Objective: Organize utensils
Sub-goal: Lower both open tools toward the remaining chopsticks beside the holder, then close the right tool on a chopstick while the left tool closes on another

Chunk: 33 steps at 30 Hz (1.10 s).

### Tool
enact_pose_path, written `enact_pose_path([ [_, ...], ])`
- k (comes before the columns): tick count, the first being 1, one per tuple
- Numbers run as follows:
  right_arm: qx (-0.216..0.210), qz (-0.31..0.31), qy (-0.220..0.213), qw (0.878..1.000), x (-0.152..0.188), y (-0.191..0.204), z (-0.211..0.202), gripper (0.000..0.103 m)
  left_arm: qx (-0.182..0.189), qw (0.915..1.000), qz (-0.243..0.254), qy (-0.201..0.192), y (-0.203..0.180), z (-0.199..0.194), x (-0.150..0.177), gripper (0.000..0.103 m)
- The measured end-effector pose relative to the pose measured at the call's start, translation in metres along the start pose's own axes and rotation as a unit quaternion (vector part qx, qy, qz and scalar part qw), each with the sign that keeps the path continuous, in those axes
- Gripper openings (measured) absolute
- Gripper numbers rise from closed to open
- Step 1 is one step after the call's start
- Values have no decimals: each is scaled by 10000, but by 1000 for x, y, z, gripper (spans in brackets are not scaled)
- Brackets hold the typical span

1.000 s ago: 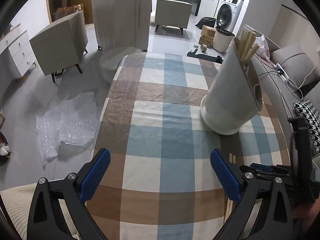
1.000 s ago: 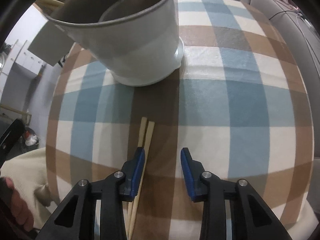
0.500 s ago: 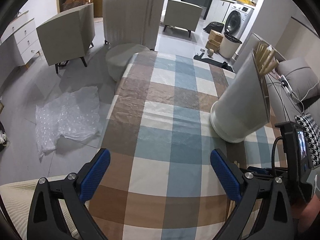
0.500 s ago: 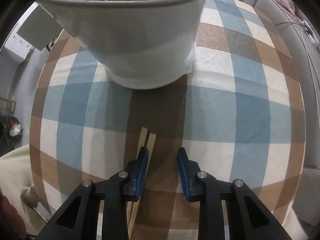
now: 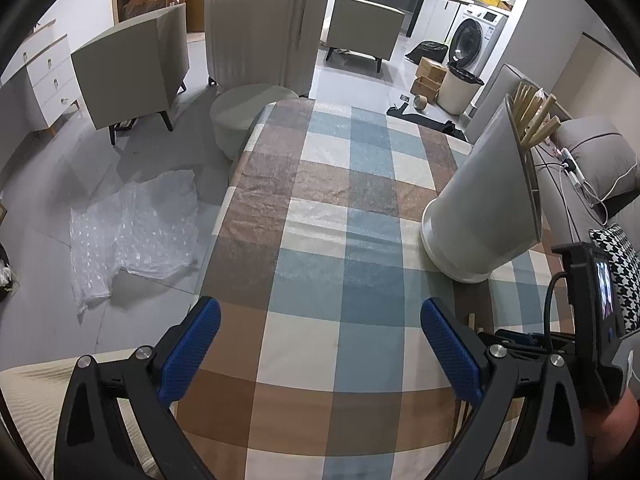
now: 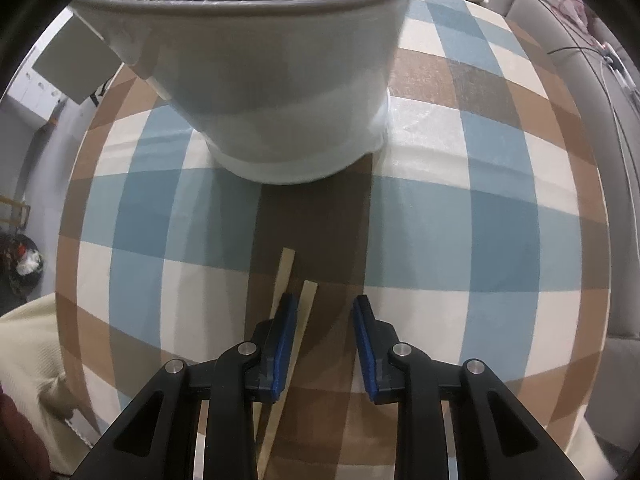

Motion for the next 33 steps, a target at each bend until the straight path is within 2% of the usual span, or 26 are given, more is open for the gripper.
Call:
enact_pose_path([
  [4, 30, -81, 0, 10000, -8, -2, 2, 28, -24, 10000, -13, 64, 1, 3, 1, 98],
  [13, 487, -262, 22, 9985, -12, 16, 6, 24, -157, 9998, 14, 134, 0, 6, 3, 98],
  [14, 495, -274, -19, 9984, -11, 17, 5, 22, -180, 9998, 29, 129, 0, 6, 3, 98],
  [15, 455, -284, -68, 9985, -10, 19, 5, 15, -196, 9997, 43, 125, 0, 7, 3, 98],
  [16, 384, -292, -98, 9988, -11, 23, 5, 6, -231, 9996, 73, 129, -1, 7, 4, 98],
  [19, 171, -217, -283, 9992, -7, 23, 5, 4, -322, 9992, 173, 186, -5, 10, 7, 98],
  [25, -725, 508, -788, 9930, 7, -19, -16, 4, -312, 9971, 526, 464, -27, 18, 18, 98],
  [29, -1204, 932, -1051, 9827, 19, -53, -30, 4, -168, 9946, 773, 675, -49, 20, 25, 98],
  [33, -1756, 1453, -1386, 9638, 19, -98, -41, 4, 31, 9916, 1011, 808, -74, 19, 30, 98],
])
Point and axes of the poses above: each gripper's, at about its wrist camera, not at the fingertips, and z roughly the way its jaws point, y to its left, x to its underside, the point moved 2 cm from there along z, roughly the way its jaws point, and after that the axes turned 5 degrees about -x, right-handed, at the moved point
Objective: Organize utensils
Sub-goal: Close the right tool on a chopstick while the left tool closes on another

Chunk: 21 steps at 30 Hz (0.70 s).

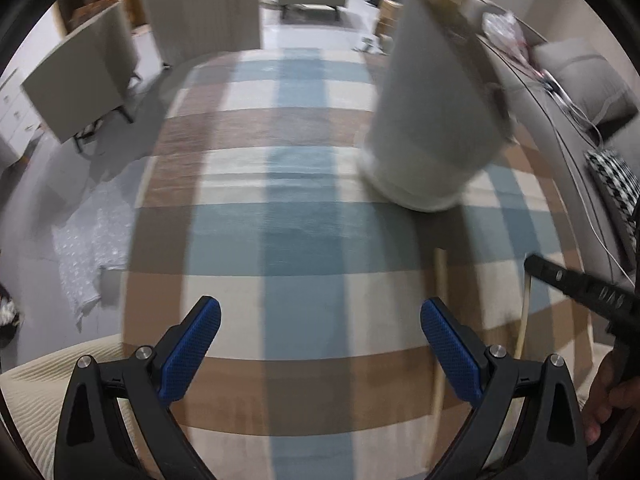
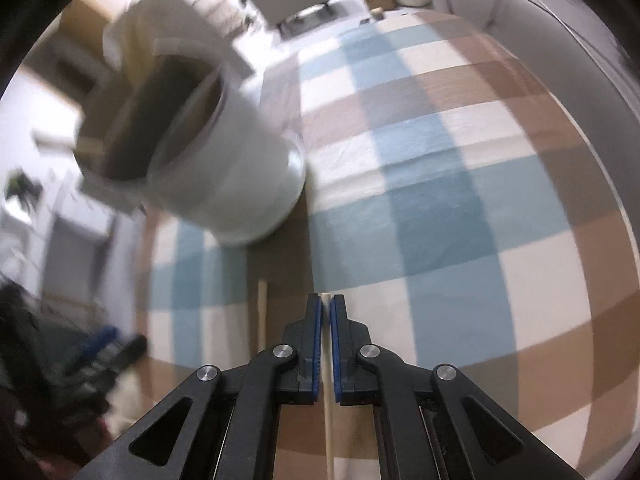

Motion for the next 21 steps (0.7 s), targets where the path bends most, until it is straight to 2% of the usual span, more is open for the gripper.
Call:
enact_pose_path([
  [2, -226, 316, -165, 9991, -6, -11, -14, 4, 96, 9997, 188, 89, -18, 2, -3, 98],
  [4, -440, 522, -320, 9972, -15, -16, -28, 4, 5, 9992, 393, 67, -36, 4, -7, 98],
  [8, -682, 816, -693, 9919, -18, -27, -52, 4, -93, 9970, 714, 301, -66, 22, -11, 97],
  [11, -781, 1110, -1035, 9853, -14, -36, -73, 4, -235, 9949, 830, 515, -79, 37, -12, 91],
  [14, -763, 1194, -1370, 9804, -14, -41, -91, 4, -369, 9928, 898, 702, -88, 51, -15, 79],
  [16, -678, 1123, -1556, 9791, -16, -42, -101, 4, -462, 9922, 898, 729, -90, 54, -17, 67],
  [18, -625, 1031, -1722, 9776, -18, -41, -107, 4, -430, 9915, 891, 849, -92, 57, -20, 63],
  [21, -601, 948, -1877, 9758, -20, -40, -109, 4, -446, 9895, 916, 1021, -94, 63, -22, 35],
])
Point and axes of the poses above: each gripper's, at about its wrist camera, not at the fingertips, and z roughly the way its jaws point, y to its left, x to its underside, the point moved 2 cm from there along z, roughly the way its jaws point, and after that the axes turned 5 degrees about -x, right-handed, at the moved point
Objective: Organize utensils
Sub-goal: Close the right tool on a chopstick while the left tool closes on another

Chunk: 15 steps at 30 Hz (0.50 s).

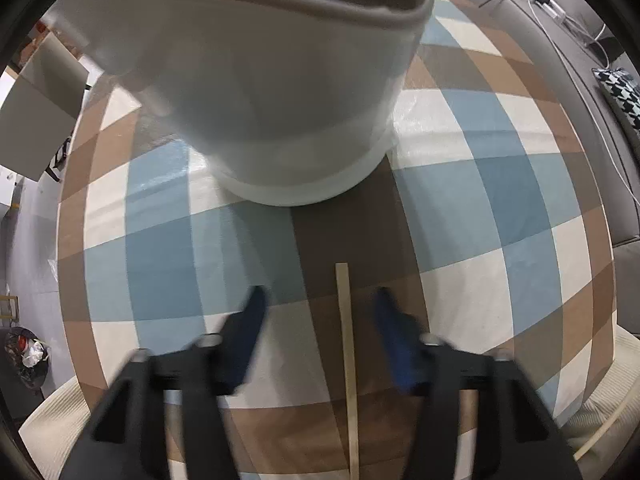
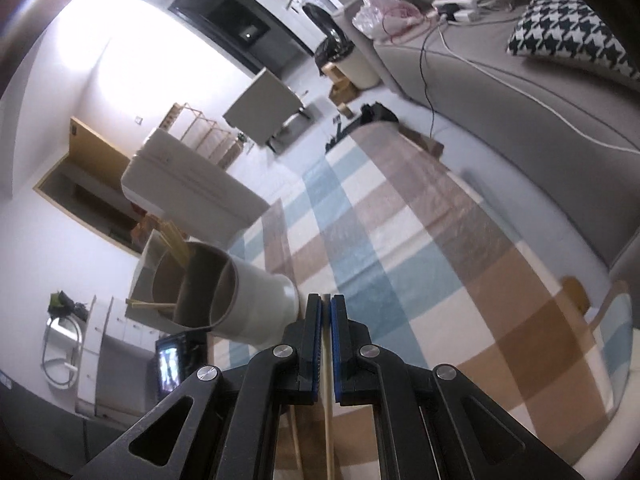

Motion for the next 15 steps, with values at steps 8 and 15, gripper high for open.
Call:
enact_pose_path([
  [8, -16, 88, -248, 9997, -8, -4, -8, 4, 309, 9994, -94, 123, 0, 2, -2, 2],
  [15, -78, -164, -369, 9992, -7, 7, -12, 4, 649, 9951, -580, -467, 26, -28, 16, 2],
])
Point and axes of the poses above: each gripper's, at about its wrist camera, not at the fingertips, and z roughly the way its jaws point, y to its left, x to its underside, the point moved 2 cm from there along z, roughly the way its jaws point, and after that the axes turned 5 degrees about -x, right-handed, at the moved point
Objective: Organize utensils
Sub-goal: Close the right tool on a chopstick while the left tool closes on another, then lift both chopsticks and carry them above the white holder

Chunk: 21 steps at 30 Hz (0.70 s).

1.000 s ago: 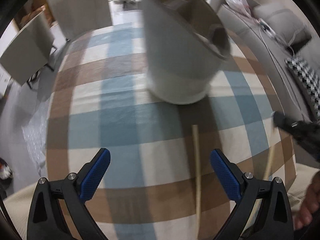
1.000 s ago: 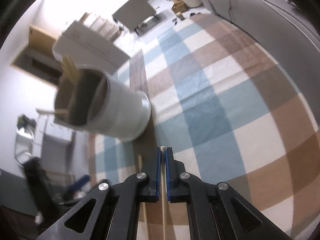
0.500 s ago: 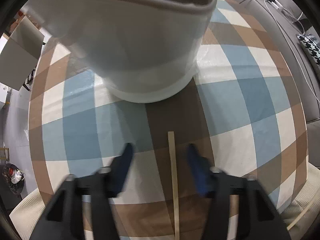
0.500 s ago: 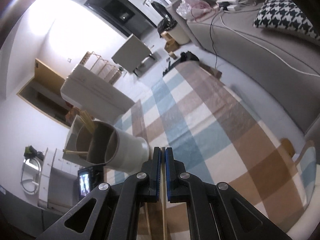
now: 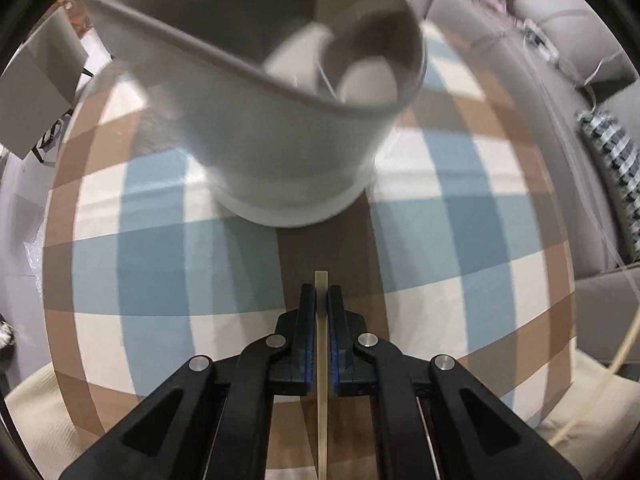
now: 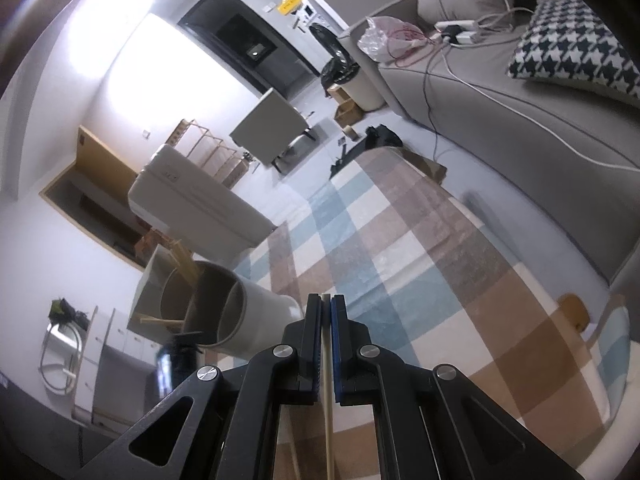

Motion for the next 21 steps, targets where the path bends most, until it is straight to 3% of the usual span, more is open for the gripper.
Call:
enact_pose_path([
  [6, -1, -696, -227, 9973, 9, 29, -11, 4, 416, 9953, -243, -843, 21, -57, 24, 2],
  [11, -12, -1191, -383, 9921, 20, 51, -28, 4, 580, 9915, -294, -1128, 33, -77, 20, 1],
  [16, 43, -1358, -377, 9900, 32, 60, -36, 4, 657, 9891, -196, -1302, 11, -85, 17, 1],
  [21, 31, -1483, -367, 9883, 38, 72, -41, 4, 869, 9817, -209, -1684, 17, -121, 27, 1],
])
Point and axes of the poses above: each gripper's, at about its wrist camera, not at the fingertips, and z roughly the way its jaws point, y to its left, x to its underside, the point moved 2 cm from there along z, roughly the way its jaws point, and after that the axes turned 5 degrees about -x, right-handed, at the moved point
